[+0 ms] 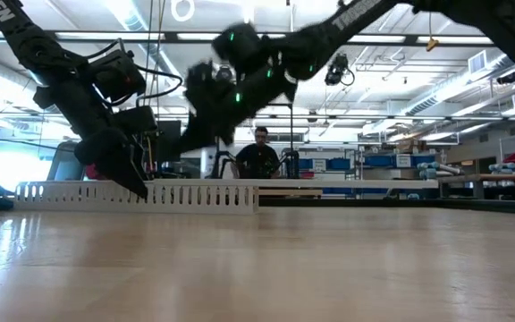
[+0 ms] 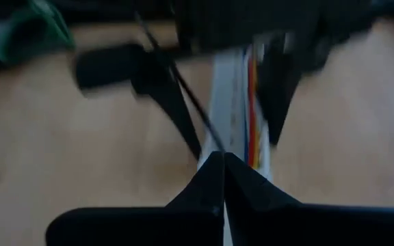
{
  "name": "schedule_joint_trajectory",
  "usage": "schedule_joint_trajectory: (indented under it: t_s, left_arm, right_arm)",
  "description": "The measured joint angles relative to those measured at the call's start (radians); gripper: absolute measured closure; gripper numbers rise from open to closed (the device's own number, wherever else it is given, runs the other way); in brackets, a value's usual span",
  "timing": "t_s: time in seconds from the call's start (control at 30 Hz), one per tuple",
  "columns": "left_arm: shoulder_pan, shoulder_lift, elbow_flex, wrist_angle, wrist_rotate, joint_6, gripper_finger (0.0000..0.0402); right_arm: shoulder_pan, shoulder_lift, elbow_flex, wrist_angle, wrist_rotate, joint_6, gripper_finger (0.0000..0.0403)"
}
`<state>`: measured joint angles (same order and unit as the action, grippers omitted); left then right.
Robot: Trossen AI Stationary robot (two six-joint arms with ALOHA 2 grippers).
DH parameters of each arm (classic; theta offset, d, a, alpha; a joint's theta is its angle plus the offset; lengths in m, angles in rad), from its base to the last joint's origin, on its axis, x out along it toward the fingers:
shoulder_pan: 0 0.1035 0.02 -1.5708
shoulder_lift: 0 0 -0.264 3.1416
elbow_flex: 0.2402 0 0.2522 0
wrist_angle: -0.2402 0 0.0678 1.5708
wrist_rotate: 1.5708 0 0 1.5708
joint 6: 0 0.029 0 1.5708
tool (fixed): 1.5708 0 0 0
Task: Ziptie cables
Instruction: Close the white cable duct
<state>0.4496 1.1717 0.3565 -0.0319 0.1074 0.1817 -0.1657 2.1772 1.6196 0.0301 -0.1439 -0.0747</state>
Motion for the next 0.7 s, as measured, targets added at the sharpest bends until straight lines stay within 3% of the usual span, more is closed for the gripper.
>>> schedule_joint_trajectory:
  t_s: [0.17,0.33,0.5,0.7]
  left_arm:
    - [0.000,0.000,0.001,-0.005,-0.001,0.008,0.0103]
    - [0.000,0.000,0.001,-0.008,-0.001,0.008,0.0103]
    - [0.000,0.000,0.001,-0.009,-0.002,0.000,0.0103]
    - [0.001,0.000,0.001,-0.007,-0.008,-0.003,0.0103]
  right_arm:
    - [0.000,-0.075,0.003,-0.185,0.053,0.027,0.0403]
    - [0.002,-0.066,0.002,-0.359,0.062,0.056,0.0403]
    - [-0.005,0.041,0.005,-0.155,-0.036,0.073,0.0403]
    - [-0.016,0.065,0.027,-0.061,-0.018,0.038,0.0403]
